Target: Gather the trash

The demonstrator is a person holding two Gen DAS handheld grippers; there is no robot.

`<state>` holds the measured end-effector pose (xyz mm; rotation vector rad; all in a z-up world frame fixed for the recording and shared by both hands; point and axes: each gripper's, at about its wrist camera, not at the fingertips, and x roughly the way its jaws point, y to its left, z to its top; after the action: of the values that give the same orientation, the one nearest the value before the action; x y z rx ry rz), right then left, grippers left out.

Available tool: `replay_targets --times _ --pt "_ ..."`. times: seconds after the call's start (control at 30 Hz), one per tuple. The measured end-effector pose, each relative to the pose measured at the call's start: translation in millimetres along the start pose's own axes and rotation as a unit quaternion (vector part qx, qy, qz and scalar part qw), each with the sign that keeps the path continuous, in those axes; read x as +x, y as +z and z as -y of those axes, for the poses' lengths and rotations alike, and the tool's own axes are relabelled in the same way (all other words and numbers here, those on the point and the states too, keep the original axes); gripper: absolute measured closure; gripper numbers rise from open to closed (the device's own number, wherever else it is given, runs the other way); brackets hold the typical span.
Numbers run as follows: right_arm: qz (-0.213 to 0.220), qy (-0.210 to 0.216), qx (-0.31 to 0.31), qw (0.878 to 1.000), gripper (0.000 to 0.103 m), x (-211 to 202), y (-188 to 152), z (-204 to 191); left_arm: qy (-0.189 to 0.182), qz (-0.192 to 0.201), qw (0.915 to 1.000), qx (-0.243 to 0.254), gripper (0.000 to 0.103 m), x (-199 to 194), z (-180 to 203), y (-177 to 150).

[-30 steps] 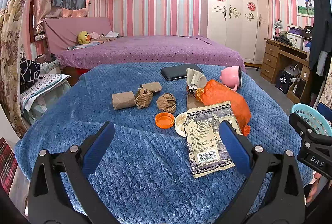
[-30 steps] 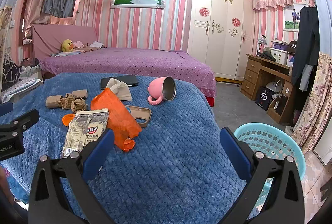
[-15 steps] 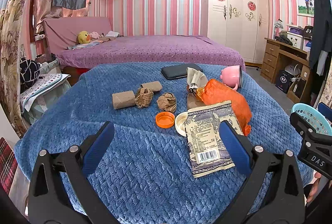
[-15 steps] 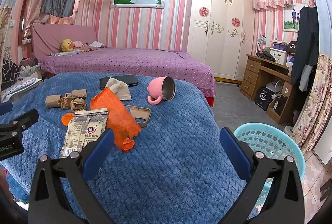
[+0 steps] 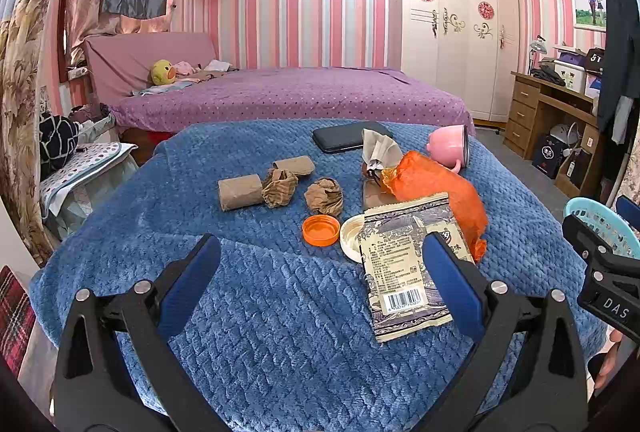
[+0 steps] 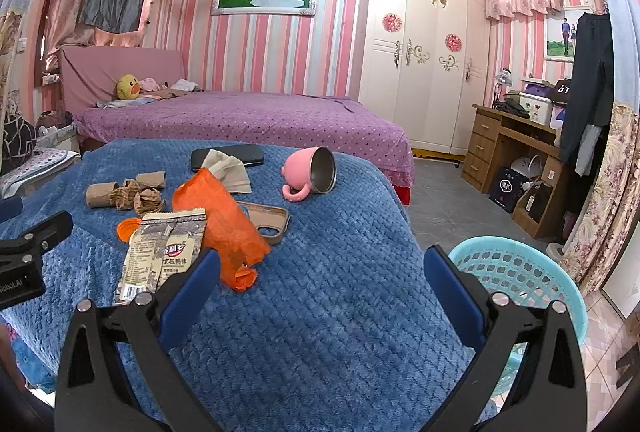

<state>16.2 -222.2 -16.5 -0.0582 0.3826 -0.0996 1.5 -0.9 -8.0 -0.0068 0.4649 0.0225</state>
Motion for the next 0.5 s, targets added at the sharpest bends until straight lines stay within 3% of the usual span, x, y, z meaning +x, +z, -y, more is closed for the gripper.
replay_targets --times 0.5 --pt "-0.002 -0.005 0.006 1.000 0.004 -2.3 3.5 6.4 0.008 -0.012 0.9999 0.009 0.005 5.6 0.3 1.3"
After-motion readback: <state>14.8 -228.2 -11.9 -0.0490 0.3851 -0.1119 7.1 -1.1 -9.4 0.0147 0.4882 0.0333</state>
